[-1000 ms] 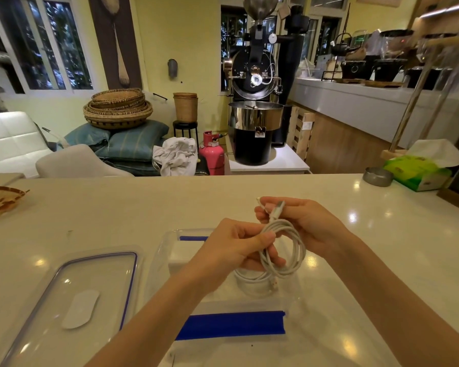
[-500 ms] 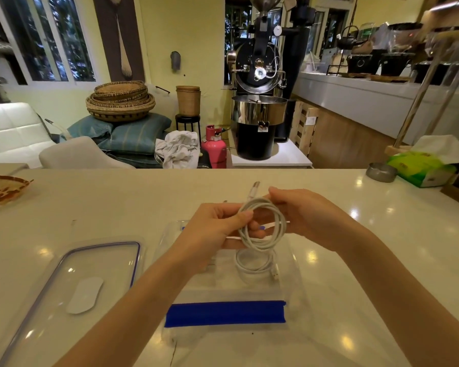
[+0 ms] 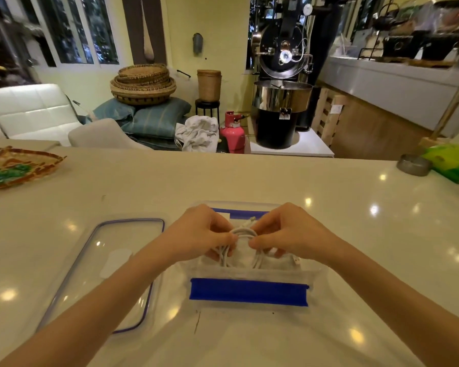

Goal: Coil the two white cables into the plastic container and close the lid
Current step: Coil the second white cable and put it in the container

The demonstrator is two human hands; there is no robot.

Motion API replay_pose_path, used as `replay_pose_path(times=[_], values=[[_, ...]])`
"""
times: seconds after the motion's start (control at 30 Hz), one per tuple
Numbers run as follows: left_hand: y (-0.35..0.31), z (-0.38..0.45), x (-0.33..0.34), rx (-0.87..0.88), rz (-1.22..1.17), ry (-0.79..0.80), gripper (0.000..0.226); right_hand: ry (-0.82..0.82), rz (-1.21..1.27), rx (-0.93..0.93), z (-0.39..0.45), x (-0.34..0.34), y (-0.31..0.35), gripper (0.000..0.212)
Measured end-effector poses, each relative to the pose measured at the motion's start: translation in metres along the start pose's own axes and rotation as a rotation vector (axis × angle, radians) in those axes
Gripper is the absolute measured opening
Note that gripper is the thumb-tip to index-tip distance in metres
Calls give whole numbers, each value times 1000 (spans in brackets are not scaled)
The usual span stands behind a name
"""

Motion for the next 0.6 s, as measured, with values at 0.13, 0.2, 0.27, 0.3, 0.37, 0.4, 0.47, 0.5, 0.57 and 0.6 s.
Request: replay_pose_path(times=[0.13, 0.2, 0.27, 0.3, 0.37, 0.4, 0.47, 0.5, 0.57, 0.6], values=[[-1, 4, 6, 113, 140, -94, 19, -11, -96, 50, -4, 5, -6, 18], [-2, 5, 10, 155, 201, -126, 20, -14, -157, 66, -6, 8, -8, 14], [-3, 5, 14, 186, 255, -131, 22, -30, -220, 54, -6, 9, -9, 17], [-4, 5, 16, 203, 294, -127, 23, -47, -251, 38, -6, 10, -10, 20], [-4, 5, 19, 242, 394, -123, 23, -67, -301, 17, -6, 11, -9, 25], [-3, 5, 20, 258, 437, -122, 23, -65, -319, 16, -6, 12, -8, 26], [-2, 6, 23, 264, 488, -104, 24, -60, -348, 15, -4, 15, -8, 25], [-2, 6, 25, 256, 495, -85, 24, -57, -363, 17, -3, 16, -8, 24], [-1, 7, 29, 232, 487, -47, 27, -48, -389, 30, -1, 19, -8, 23], [0, 7, 30, 221, 477, -33, 29, -45, -401, 34, 1, 21, -8, 23]])
Point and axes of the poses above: each hand's wrist, its own z-axis towards the middle knuckle, its own x-axis out of the palm, y = z × x, the point moved 1 cm from there along z, towards the middle knuckle, and after that the axes turned 13 degrees about -y, right-handed, at the moved point
